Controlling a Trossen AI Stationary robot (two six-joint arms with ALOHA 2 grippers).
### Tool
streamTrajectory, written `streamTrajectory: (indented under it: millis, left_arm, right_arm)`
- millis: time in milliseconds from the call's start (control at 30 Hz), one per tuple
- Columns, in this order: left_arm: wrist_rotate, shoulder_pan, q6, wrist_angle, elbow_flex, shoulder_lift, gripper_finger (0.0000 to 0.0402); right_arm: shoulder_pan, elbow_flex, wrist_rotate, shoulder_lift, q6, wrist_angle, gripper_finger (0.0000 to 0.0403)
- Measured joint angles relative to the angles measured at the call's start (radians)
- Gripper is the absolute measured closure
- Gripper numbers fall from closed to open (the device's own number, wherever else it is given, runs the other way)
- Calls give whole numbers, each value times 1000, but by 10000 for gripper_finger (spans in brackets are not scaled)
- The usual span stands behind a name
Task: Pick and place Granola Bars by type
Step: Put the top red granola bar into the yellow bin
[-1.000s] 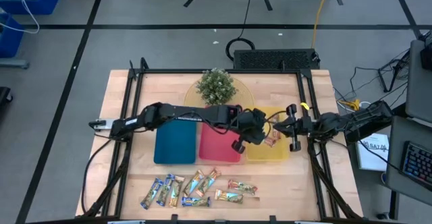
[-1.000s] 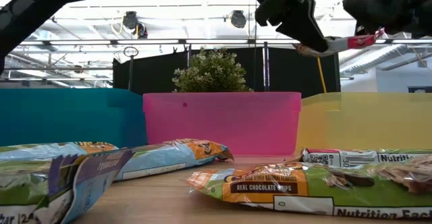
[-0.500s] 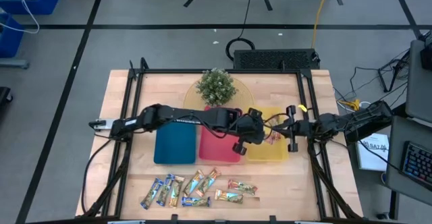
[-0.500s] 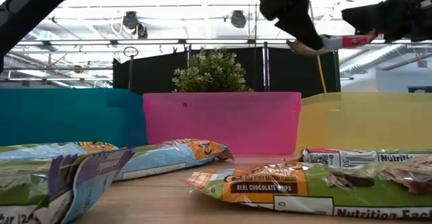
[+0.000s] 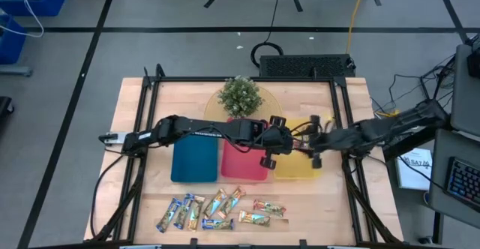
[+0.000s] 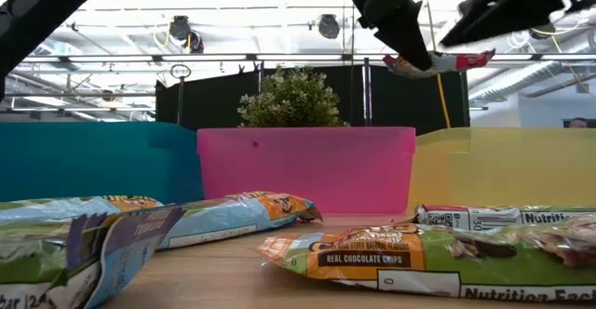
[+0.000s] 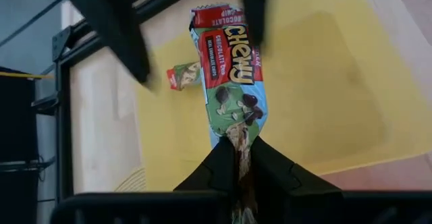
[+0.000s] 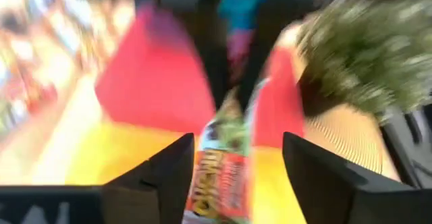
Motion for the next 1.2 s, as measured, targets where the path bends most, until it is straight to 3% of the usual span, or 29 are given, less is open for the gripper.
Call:
streamTrajectory:
  millis: [133, 267, 367, 533, 733, 967, 1200]
  left_arm:
    - [-32, 0, -2, -3, 0, 0, 354]
    - [-43, 1, -10, -34, -1, -1, 361]
    - [-52, 2, -8, -56, -2, -1, 368]
    - [-47, -1, -28, -68, -2, -1, 360]
    - [-39, -14, -18, -36, 0, -1, 364]
    - [-39, -17, -18, -35, 0, -1, 355]
    - [-39, -17, -17, -38, 0, -1, 360]
  right_arm:
    - [14, 117, 39, 205, -16, -62, 156]
    - [37, 192, 111, 324, -9, -144, 139]
    - [52, 218, 179, 358, 19, -206, 135]
    - [55, 219, 179, 358, 75, -236, 144]
    - [57, 217, 178, 358, 117, -300, 181]
    - [58, 218, 177, 356, 127, -306, 283]
    - [59, 218, 175, 356, 132, -305, 300]
